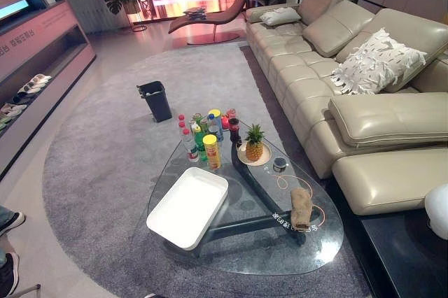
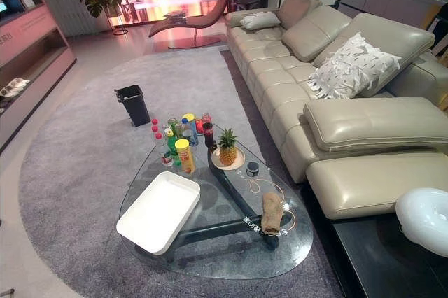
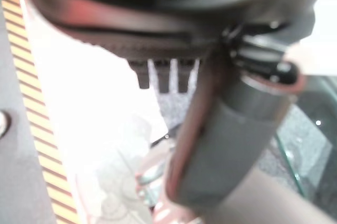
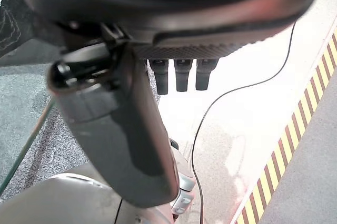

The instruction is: Wipe the table with a cloth and put it in the basket.

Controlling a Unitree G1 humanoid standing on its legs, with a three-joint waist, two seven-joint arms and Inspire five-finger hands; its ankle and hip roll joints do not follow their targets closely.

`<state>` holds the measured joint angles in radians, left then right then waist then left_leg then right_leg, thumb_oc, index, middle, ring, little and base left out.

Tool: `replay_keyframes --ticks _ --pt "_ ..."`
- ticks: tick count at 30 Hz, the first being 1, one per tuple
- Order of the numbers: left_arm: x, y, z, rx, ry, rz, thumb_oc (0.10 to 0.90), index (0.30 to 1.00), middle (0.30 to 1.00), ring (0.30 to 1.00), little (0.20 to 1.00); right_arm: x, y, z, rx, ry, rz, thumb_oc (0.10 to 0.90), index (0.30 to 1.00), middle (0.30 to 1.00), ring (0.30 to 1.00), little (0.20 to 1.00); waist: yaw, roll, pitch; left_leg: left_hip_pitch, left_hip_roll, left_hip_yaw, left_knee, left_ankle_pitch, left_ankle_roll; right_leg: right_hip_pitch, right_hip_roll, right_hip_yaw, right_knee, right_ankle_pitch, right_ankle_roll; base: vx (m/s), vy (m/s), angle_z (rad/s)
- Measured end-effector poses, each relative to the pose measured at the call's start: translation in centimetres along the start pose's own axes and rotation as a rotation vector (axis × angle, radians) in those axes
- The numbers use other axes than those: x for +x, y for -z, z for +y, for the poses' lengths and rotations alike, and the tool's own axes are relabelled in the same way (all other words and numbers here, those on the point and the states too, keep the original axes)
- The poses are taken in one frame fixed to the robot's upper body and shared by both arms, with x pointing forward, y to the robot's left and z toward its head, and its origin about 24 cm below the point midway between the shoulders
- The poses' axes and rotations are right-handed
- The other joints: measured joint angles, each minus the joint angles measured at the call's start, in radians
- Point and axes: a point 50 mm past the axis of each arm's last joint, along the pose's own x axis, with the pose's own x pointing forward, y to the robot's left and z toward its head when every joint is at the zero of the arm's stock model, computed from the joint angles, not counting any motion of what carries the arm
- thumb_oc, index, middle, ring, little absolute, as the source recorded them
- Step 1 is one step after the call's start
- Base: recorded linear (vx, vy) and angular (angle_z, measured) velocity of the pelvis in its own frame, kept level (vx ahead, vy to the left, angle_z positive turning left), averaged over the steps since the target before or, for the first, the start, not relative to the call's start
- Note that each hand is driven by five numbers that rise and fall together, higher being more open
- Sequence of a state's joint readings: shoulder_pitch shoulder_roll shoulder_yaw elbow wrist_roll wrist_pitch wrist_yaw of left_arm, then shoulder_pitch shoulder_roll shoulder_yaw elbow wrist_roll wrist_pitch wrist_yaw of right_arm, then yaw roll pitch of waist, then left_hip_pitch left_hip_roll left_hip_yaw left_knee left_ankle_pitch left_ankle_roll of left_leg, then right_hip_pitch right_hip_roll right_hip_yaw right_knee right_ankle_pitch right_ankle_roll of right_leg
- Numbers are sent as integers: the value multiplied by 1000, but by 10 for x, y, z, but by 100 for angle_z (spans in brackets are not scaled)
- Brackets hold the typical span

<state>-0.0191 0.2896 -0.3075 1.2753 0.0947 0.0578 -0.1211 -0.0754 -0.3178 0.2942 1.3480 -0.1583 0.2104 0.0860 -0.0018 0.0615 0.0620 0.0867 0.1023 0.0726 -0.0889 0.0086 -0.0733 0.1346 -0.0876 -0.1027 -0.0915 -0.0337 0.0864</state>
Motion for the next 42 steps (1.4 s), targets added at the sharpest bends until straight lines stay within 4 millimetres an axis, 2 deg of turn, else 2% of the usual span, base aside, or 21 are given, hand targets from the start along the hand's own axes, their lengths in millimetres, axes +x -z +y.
replay_keyframes --ticks 27,36,42 --pt "0 0 0 3 2 0 800 900 900 900 900 0 0 0 0 0 0 800 900 900 900 900 0 -2 2 0 0 0 0 0 0 1 0 0 0 0 0 1 0 0" --pt "0 6 -1 -88 17 25 800 900 900 900 900 0 0 0 1 0 1 800 900 900 900 900 1 -4 3 0 0 -1 0 0 0 0 0 -1 0 -3 5 37 4 0" --pt "-1 14 -2 -247 29 43 800 900 900 900 900 0 2 1 1 -2 7 800 900 900 900 900 6 -3 24 -5 0 -1 -1 0 0 -4 0 -1 0 -4 6 6 1 0"
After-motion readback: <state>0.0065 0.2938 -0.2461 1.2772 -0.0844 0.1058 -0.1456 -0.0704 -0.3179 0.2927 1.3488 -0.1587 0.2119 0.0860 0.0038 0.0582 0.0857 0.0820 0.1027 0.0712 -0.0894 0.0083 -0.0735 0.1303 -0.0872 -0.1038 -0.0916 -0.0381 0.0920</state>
